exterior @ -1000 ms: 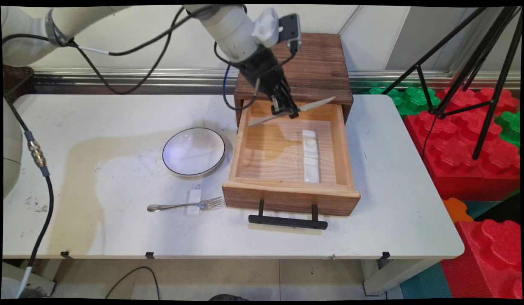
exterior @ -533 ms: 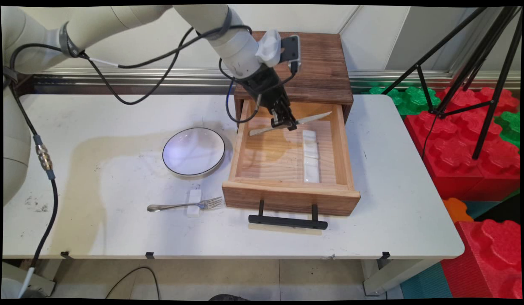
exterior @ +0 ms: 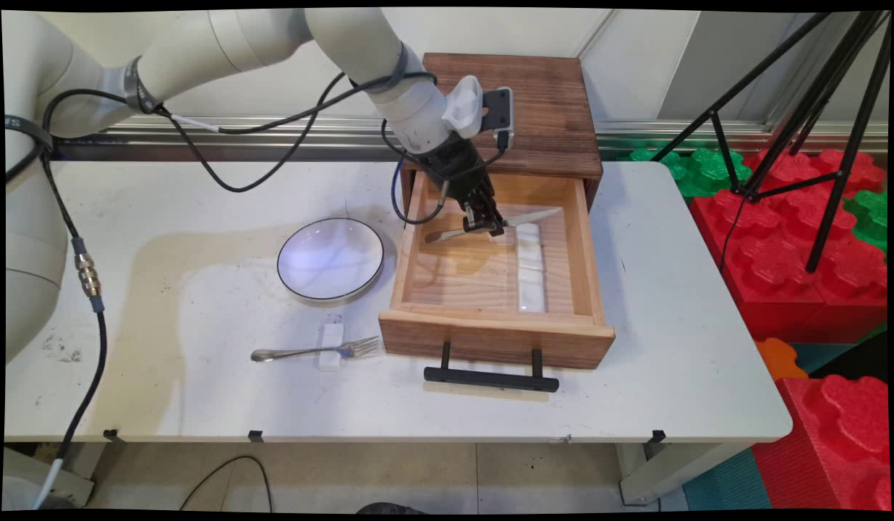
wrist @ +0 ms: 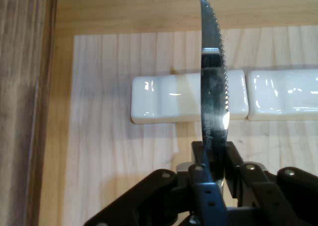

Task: Place the picked object into the drawer

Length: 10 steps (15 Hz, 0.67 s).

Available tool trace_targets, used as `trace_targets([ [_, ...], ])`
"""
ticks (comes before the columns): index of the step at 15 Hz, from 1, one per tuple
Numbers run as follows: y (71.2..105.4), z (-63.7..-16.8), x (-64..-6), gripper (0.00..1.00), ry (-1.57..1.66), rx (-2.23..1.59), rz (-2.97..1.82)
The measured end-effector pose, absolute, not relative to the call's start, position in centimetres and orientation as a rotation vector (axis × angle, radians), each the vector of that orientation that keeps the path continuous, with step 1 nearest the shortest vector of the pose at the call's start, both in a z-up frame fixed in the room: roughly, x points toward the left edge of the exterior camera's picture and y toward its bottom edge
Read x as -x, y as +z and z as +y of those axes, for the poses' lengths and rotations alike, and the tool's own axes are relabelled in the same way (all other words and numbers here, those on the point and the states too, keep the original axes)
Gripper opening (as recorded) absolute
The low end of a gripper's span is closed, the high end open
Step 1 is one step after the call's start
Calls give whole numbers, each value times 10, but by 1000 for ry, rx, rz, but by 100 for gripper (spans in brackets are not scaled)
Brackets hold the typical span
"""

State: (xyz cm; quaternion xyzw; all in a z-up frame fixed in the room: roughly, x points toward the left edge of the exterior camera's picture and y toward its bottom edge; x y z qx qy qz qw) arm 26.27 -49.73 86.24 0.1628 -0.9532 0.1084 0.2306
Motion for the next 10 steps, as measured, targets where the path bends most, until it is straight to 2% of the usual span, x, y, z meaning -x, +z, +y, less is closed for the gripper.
trace_targets([
  [10, 827, -512, -252, 0, 269, -441, -2635],
])
